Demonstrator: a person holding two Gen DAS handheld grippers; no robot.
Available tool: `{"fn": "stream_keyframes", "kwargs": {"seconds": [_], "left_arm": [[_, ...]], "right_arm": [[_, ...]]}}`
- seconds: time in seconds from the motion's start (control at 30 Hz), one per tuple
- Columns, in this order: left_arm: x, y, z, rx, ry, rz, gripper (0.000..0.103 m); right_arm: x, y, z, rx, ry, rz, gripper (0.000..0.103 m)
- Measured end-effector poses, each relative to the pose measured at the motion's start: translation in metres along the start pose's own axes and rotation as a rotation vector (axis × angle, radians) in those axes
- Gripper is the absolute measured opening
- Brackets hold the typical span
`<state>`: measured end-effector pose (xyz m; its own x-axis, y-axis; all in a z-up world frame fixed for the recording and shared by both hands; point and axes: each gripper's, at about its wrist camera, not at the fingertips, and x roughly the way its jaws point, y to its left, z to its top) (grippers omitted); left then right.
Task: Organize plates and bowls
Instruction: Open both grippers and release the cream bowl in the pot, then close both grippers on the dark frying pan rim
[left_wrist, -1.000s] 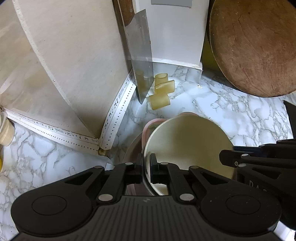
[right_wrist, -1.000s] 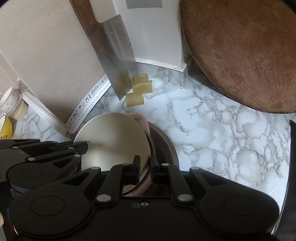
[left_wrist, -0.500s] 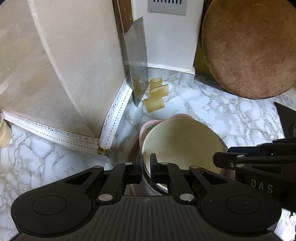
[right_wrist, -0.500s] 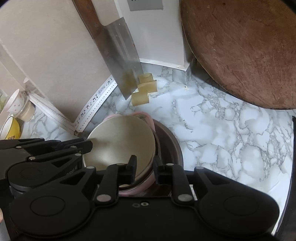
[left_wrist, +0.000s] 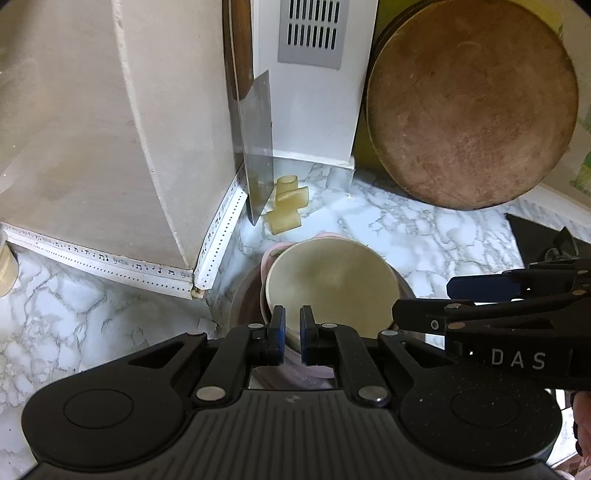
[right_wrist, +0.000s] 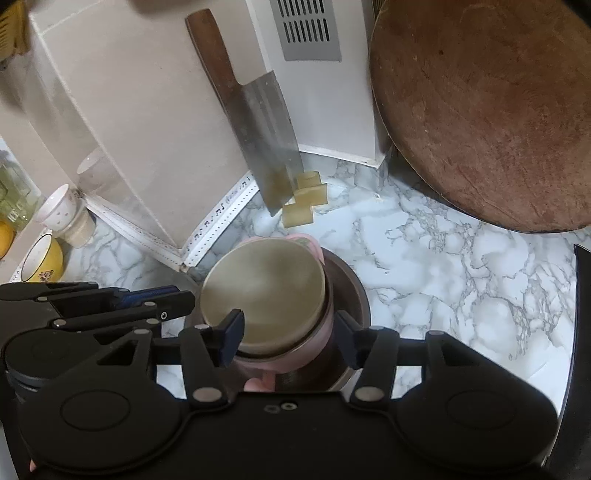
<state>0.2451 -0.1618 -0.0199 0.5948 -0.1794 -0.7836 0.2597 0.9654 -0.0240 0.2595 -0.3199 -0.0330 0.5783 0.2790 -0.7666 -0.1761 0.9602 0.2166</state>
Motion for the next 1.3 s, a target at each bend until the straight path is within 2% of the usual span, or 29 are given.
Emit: {"fn": "stream_keyframes", "kwargs": {"seconds": [0.17, 0.33, 0.43, 0.5, 0.57, 0.6, 0.73, 0.8, 0.9, 1.17, 1.3], "left_arm": [[-0.016, 0.004, -0.009, -0.013, -0.021, -0.022, 0.007], [-0.028, 0.007, -0.019, -0.019, -0.025, -0.033, 0.011], [-0.035, 0.01, -0.026, -0.027, -0.041, -0.03, 0.028], [-0.041, 0.011, -0.03, -0.027, -0.06, -0.026, 0.051], [-0.049, 0.011, -0.035, -0.032, -0.089, -0.024, 0.067], [-0.051, 0.011, -0.036, -0.036, -0.099, -0.025, 0.072], [-0.057, 0.016, -0.042, -0.058, -0.103, -0.034, 0.075], [-0.057, 0.019, -0.045, -0.07, -0.102, -0.02, 0.077], [-0.053, 0.025, -0.05, -0.083, -0.085, 0.001, 0.077], [-0.022, 0.038, -0.056, -0.138, -0.044, 0.044, 0.077], [-0.002, 0.041, -0.056, -0.155, -0.024, 0.075, 0.077]], "right_arm": [[-0.014, 0.005, -0.007, -0.01, -0.032, 0.01, 0.063], [-0.028, 0.011, -0.014, -0.022, -0.059, 0.015, 0.066], [-0.035, 0.013, -0.017, -0.033, -0.078, 0.015, 0.074], [-0.039, 0.015, -0.02, -0.04, -0.087, 0.014, 0.078], [-0.043, 0.015, -0.023, -0.044, -0.093, 0.02, 0.08], [-0.044, 0.015, -0.024, -0.044, -0.094, 0.02, 0.081], [-0.048, 0.012, -0.028, -0.048, -0.106, 0.016, 0.088], [-0.05, 0.008, -0.03, -0.047, -0.114, 0.02, 0.097], [-0.049, 0.0, -0.034, -0.038, -0.119, 0.026, 0.101], [-0.024, -0.032, -0.041, -0.018, -0.094, -0.02, 0.101], [0.001, -0.056, -0.037, 0.013, -0.059, -0.041, 0.097]]}}
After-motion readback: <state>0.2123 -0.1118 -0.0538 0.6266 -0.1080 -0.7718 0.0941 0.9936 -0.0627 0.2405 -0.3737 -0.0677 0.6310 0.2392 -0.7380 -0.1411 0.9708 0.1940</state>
